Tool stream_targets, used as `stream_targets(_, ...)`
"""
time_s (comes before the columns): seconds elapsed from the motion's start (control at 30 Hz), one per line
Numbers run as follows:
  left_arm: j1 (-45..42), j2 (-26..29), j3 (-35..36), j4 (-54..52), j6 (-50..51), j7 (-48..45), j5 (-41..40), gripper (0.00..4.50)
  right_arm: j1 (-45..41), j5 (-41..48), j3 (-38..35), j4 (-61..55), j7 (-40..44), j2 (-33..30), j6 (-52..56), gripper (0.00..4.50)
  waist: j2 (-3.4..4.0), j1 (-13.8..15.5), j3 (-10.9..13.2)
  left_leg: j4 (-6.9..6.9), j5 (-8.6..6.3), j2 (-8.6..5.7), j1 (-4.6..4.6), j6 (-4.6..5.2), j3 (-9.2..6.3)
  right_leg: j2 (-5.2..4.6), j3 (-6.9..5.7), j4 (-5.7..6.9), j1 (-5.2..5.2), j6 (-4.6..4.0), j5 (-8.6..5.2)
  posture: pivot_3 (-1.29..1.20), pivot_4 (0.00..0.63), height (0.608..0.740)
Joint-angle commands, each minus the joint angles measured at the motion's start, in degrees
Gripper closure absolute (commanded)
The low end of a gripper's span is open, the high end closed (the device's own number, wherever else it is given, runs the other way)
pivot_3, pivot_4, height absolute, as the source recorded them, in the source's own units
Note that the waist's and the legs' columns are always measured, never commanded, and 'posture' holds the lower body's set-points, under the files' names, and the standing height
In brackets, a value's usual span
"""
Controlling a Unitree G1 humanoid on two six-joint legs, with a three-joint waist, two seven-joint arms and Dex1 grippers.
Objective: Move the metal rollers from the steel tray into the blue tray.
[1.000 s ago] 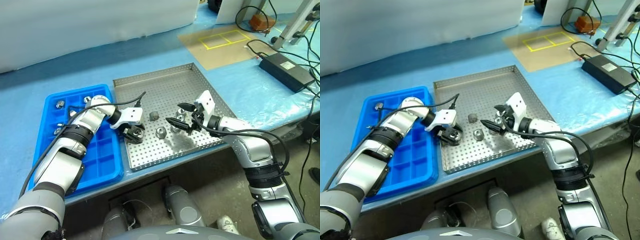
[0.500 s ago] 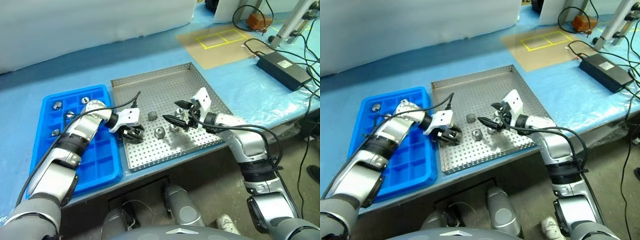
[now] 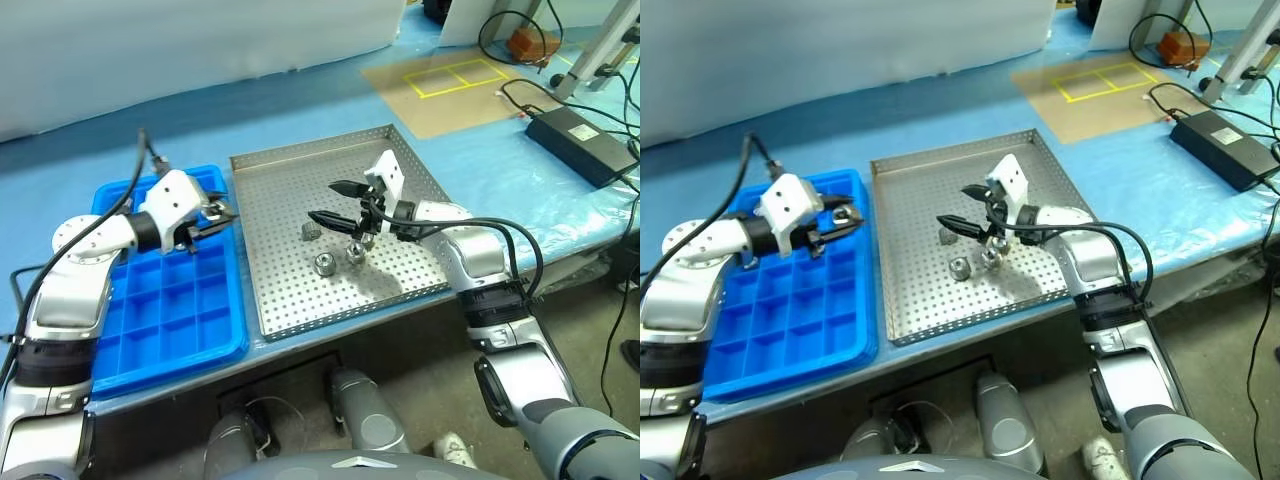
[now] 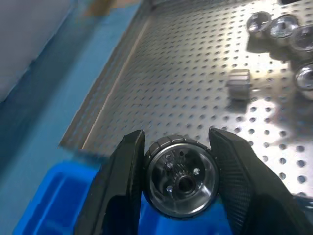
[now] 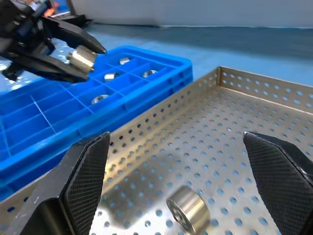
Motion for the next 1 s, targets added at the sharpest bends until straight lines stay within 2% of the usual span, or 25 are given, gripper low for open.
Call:
stream_targets(0.03,3.5,-1.9,7.1,-6.2,4.1,9.0,-0.7,2.75,-2.7,1.0,1.0,-0.3,2.2,2.1,-0.8,0.00,0.00,0.7,0.0,0.00,0.00,0.00,-0.02,0.01,0.00,0.00,0.00,0.01,-0.01,0.00,0.00,-0.44,0.150,0.740)
stream_targets(0.23,9.9,-7.0,9.5,-11.4,9.5,20.1,0.4,2.75,-4.6,0.1,2.2,2.2,5.4,3.1,-1.5,0.00,0.00,4.7,0.0,0.00,0.02,0.01,-0.06,0.04,-0.01,-0.01,0.00,0.00,-0.04,-0.01,0.00,-0.38,0.150,0.740)
stream_targets(0.5,18.6,-14.2,10.9,-19.9,14.9,30.4,0.1,2.75,-5.0,-1.1,3.7,2.6,8.4,2.4,-1.7,0.00,-0.03,10.0,0.0,0.01,0.00,0.03,-0.05,-0.02,0.01,-0.02,0.05,0.01,-0.07,-0.02,0.00,-0.34,0.150,0.740)
stream_targets(0.73,28.9,-18.9,10.1,-29.4,17.2,32.9,-1.5,2.75,-5.8,-1.4,4.2,3.1,9.9,2.2,-1.5,0.00,-0.05,13.1,0.0,-0.01,0.01,0.04,0.01,-0.07,0.07,-0.01,0.17,0.02,-0.08,-0.02,0.00,-0.31,0.150,0.740)
stream_targets(1.0,32.1,-19.8,8.5,-28.6,15.3,35.0,-0.6,2.75,-6.7,-2.5,5.0,4.3,11.3,2.6,-2.1,0.00,-0.06,14.7,0.0,-0.12,0.09,0.03,0.24,-0.22,0.09,0.00,0.28,0.06,-0.03,0.01,-0.01,-0.29,0.150,0.740)
